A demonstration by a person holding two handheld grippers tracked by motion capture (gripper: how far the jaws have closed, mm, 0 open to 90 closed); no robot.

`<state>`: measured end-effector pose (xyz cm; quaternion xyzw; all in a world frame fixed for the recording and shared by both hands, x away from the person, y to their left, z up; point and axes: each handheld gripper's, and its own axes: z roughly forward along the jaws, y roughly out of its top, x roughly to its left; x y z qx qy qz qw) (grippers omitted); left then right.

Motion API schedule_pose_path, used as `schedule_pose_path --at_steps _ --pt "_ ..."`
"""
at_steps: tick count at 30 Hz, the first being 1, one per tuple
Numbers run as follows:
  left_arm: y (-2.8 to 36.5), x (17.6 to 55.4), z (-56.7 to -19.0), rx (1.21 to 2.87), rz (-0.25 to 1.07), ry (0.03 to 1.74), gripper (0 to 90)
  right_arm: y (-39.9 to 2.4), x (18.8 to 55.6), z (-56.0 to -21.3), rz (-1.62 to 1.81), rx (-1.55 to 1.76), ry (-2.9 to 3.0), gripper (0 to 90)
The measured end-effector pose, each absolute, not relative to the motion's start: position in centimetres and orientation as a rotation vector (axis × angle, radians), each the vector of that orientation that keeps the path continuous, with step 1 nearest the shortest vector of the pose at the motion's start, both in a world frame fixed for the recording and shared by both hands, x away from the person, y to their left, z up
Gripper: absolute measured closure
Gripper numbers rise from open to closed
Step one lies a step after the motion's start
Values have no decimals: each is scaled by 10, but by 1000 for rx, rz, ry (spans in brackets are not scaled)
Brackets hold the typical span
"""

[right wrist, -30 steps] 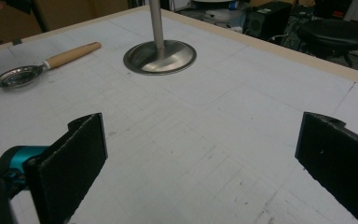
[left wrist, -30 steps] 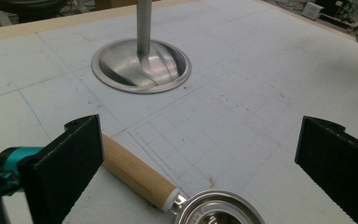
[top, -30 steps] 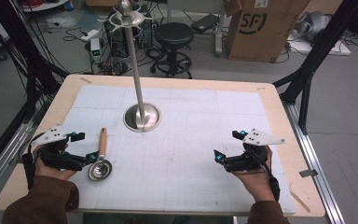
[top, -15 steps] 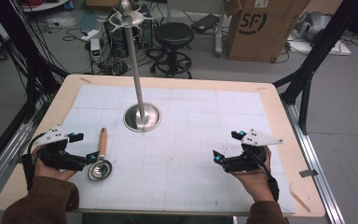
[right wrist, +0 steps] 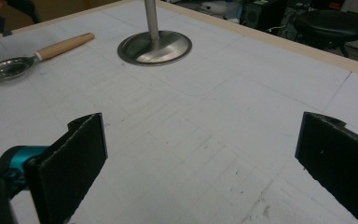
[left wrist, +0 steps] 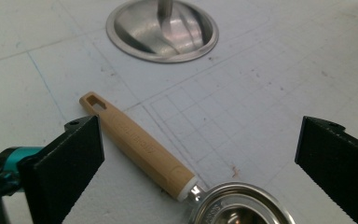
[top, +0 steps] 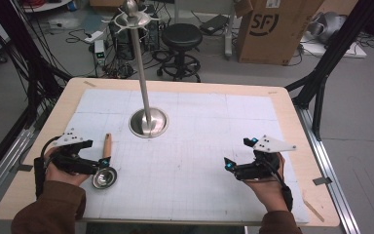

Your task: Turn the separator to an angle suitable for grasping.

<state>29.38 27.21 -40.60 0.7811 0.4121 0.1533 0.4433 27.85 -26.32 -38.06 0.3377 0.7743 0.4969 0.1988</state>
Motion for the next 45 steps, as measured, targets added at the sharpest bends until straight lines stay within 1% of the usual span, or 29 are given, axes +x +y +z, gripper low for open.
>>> schedule_pose_path --at_steps 3,10,17,20,23,25,30,35,37,41,45 --pt "272 296 -410 1944 378 1049 17 -263 279 -382 1379 951 2169 8" --pt "268 304 -427 2035 382 1116 17 -263 278 -383 1372 946 2175 8" --pt "265 306 -434 2049 378 1163 35 -261 280 -385 1368 947 2183 8" --pt "264 308 -437 2071 375 1151 85 -260 280 -385 1363 947 2190 8" --pt "265 309 -439 2071 374 1165 101 -259 280 -386 1357 948 2196 8" --pt "265 309 -439 2073 374 1170 129 -259 280 -387 1355 947 2198 8" --pt "264 309 -440 2091 372 1178 248 -258 281 -388 1348 944 2203 8" --pt "262 309 -441 2093 345 1177 335 -259 280 -388 1348 953 2202 8" --pt "261 309 -441 2097 345 1177 345 -259 281 -388 1348 954 2200 8" --pt "265 310 -440 2088 328 1186 416 -259 281 -388 1346 950 2201 8" --pt "265 311 -440 2079 330 1214 441 -259 281 -388 1345 952 2200 8"
